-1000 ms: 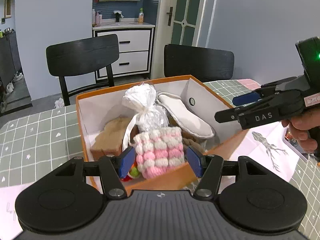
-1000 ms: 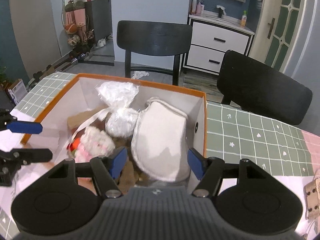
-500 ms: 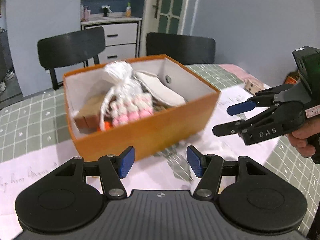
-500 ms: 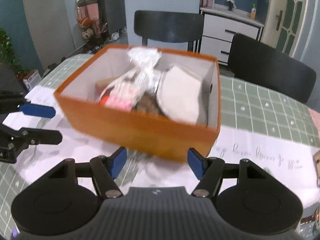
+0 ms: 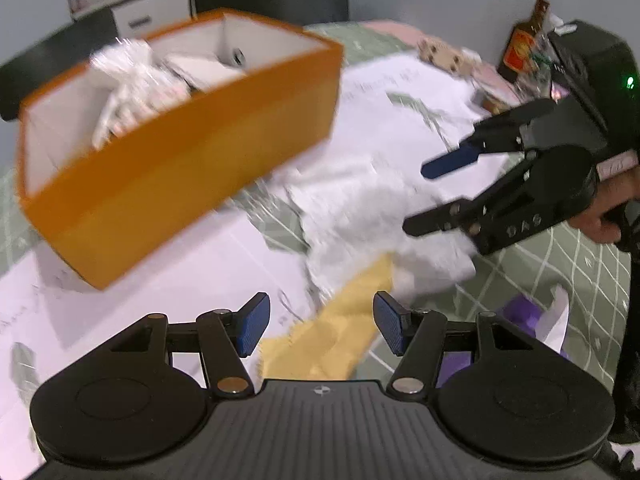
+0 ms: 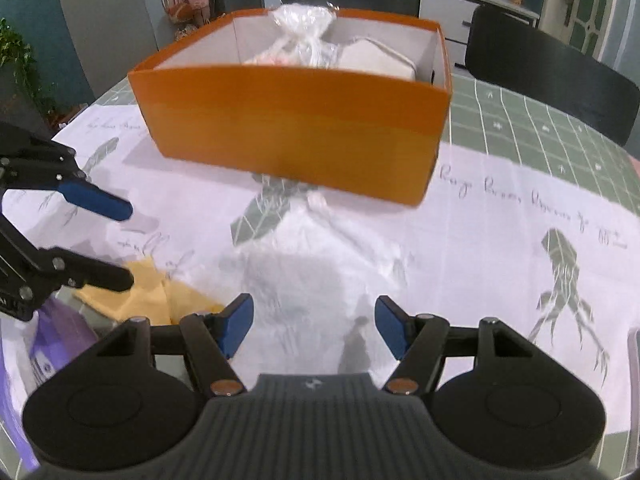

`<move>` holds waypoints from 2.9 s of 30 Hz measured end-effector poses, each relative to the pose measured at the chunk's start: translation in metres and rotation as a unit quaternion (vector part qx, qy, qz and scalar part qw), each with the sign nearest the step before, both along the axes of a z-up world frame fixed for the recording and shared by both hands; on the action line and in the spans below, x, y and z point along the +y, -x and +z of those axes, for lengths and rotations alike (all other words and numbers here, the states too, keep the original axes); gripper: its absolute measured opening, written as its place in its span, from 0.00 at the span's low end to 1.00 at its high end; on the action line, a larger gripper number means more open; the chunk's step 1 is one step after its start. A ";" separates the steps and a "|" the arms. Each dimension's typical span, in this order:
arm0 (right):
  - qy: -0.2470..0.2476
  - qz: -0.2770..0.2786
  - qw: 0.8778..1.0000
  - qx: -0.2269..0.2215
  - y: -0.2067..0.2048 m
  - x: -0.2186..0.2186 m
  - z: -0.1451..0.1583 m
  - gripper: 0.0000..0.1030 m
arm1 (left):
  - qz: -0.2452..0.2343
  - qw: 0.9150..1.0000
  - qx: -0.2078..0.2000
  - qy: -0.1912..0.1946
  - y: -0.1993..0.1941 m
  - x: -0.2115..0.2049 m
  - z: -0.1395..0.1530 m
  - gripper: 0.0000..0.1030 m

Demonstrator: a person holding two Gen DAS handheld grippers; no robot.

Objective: Organize soft objects

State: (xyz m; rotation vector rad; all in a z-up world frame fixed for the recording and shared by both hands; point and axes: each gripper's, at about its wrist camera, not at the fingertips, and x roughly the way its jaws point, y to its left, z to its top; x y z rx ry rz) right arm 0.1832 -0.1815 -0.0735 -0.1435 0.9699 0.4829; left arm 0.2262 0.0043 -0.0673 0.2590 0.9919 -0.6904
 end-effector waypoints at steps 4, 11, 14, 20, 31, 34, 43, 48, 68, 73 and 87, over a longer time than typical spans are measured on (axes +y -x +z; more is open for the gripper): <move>0.000 0.002 1.000 0.001 0.003 -0.006 -0.005 0.66 | -0.021 0.999 0.035 -0.004 -0.009 -0.001 -0.012 0.68; 0.011 0.019 1.000 0.006 0.003 -0.015 -0.012 0.70 | -0.034 0.998 0.055 -0.013 -0.027 -0.005 -0.021 0.67; 0.006 0.026 1.000 0.013 0.003 -0.017 -0.016 0.71 | -0.041 0.997 0.063 -0.021 -0.032 -0.008 -0.027 0.67; 0.009 0.049 0.999 0.017 0.005 -0.011 -0.025 0.62 | -0.049 0.996 0.066 -0.027 -0.034 -0.011 -0.033 0.66; -0.030 0.030 0.999 -0.018 0.004 -0.021 0.000 0.10 | -0.025 0.998 0.036 -0.048 -0.022 0.013 -0.026 0.09; -0.043 0.013 0.999 -0.028 0.007 -0.036 0.013 0.10 | -0.006 0.998 0.034 -0.047 -0.016 0.033 -0.026 0.07; -0.006 0.018 1.000 0.007 0.034 -0.061 0.005 0.11 | 0.025 0.998 0.035 -0.039 0.020 0.087 -0.029 0.07; -0.014 0.025 0.999 0.026 0.060 -0.065 -0.006 0.24 | 0.042 0.999 0.003 -0.027 0.032 0.098 -0.019 0.34; 0.023 0.025 0.998 -0.053 0.075 -0.047 -0.015 0.86 | 0.022 0.999 0.018 0.030 -0.013 0.069 -0.023 0.72; 0.014 0.037 0.998 -0.051 0.074 -0.046 -0.018 0.88 | 0.008 0.998 0.045 0.032 -0.032 0.062 -0.025 0.71; -0.013 0.040 0.998 -0.044 0.076 -0.049 -0.017 0.89 | -0.046 0.999 0.009 0.014 0.011 0.086 -0.027 0.71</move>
